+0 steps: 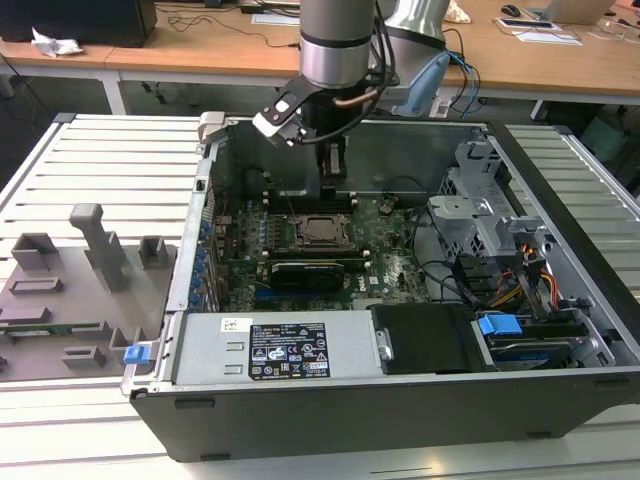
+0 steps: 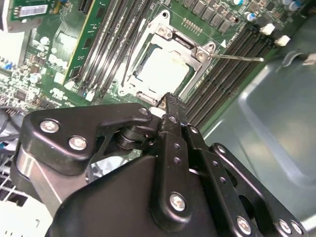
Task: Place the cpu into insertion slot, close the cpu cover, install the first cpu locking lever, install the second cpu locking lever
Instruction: 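Install the first cpu locking lever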
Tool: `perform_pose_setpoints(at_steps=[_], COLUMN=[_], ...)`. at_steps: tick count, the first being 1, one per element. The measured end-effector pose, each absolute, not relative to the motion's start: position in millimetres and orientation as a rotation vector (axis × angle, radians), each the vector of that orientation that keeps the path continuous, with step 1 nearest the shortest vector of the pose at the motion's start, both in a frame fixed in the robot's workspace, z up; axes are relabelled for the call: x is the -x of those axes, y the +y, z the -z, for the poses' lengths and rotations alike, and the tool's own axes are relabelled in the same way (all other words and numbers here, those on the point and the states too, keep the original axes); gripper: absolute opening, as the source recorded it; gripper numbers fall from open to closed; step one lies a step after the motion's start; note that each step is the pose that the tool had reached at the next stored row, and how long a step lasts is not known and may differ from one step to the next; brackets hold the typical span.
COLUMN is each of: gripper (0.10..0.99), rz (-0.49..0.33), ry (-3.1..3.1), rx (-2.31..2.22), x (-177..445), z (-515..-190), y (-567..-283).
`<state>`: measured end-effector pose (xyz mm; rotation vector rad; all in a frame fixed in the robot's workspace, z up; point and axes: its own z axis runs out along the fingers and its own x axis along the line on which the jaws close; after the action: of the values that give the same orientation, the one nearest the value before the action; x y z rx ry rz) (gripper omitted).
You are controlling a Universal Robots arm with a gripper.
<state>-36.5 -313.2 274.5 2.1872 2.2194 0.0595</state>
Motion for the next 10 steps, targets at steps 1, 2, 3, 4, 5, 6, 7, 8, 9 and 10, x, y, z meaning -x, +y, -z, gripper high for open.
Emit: perform_pose_setpoints(at_steps=[1, 2, 3, 4, 5, 6, 7, 8, 9, 10], gripper=[0.106, 0.106, 0.106, 0.106, 0.106, 0.106, 0.106, 0.106, 0.106, 0.106], rz=[-0.06, -0.06, -0.059, -0.059, -0.059, -0.059, -0.06, -0.06, -0.061, -0.061], ry=[2.219, 2.219, 2.219, 2.231, 2.26, 2.281, 2.317, 2.348, 2.366, 2.384], rx=[-2.188, -2.188, -2.188, -2.174, -2.145, -2.123, -2.084, -2.05, -2.03, -2.009], x=[36.5, 36.5, 36.5, 36.5, 36.5, 36.5, 36.5, 36.5, 36.5, 36.5], z=[-279.5, -282.7, -285.6, -285.9, -285.8, -285.7, -285.5, -285.4, -285.4, -285.3], y=[-313.2, -313.2, -313.2, -313.2, -313.2, -313.2, -313.2, -313.2, -313.2, -313.1])
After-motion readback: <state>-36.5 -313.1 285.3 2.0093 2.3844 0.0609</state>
